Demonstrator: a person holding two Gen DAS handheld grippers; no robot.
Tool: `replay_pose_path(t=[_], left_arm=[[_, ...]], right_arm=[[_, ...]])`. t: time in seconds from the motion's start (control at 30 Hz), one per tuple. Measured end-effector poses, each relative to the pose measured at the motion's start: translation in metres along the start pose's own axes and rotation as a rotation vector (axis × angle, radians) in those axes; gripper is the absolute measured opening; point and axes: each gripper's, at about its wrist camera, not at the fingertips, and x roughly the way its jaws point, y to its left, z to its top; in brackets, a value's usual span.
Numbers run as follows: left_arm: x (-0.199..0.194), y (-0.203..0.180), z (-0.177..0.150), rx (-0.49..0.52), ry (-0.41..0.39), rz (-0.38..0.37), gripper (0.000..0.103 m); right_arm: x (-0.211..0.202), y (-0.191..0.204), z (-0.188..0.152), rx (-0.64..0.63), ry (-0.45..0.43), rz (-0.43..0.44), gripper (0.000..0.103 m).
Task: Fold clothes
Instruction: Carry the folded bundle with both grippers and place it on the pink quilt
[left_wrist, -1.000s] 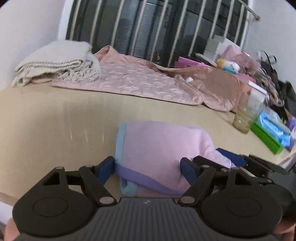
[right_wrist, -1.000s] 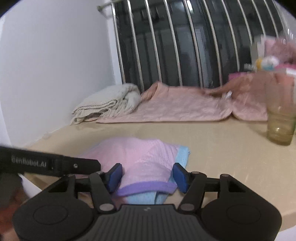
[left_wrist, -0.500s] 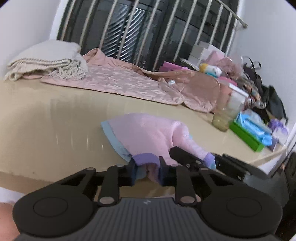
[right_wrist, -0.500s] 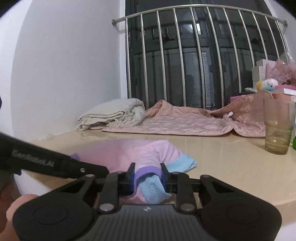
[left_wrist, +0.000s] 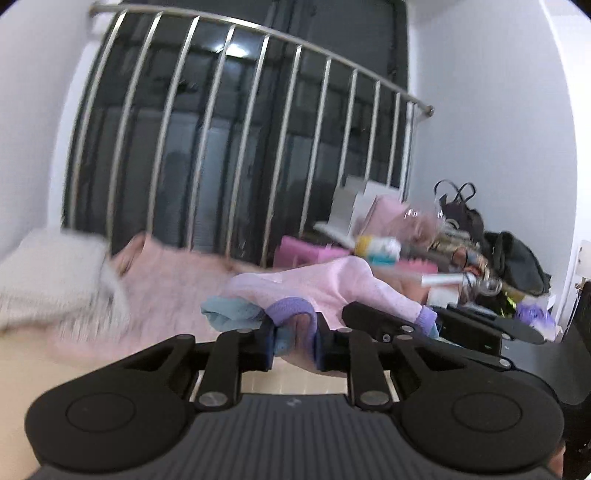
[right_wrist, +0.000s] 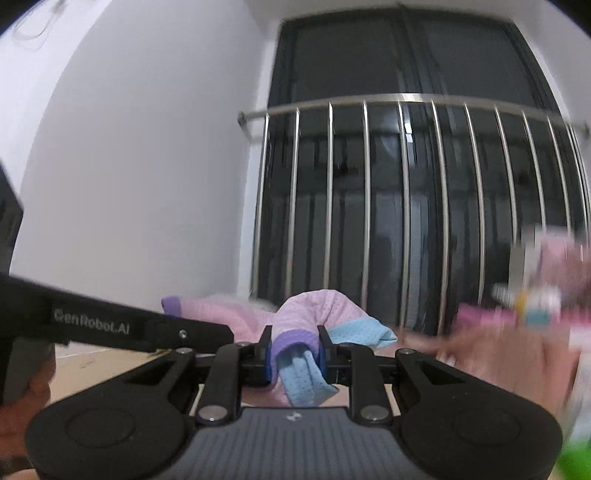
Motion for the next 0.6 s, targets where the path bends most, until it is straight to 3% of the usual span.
replay_pose_path(t=[0.17,0.33,0.47,0.6], left_arm=[[0.074,0.021,0.059,0.028,-0.022,0.000,0.019],[0.157,0.049,0.107,0.021,-0.014,0.011,0.019],[0.231,0.083,0.111,0.013,0.006,0.059,0.018],[0.308,0.132,0.092,-0.074,0.077,0.079,0.018]], right_arm=[[0.074,-0.034,0.052,-0.068,-0.001,-0.024,0.020],[0.168,-0.070,0.085,-0.076,0.079,-0.033,0.020],[0.252,-0.097,0.082,-0.021,0.154,-0.059,0.020],[0.335,-0.126,0.053,0.057,0.251,-0.073,0.020]])
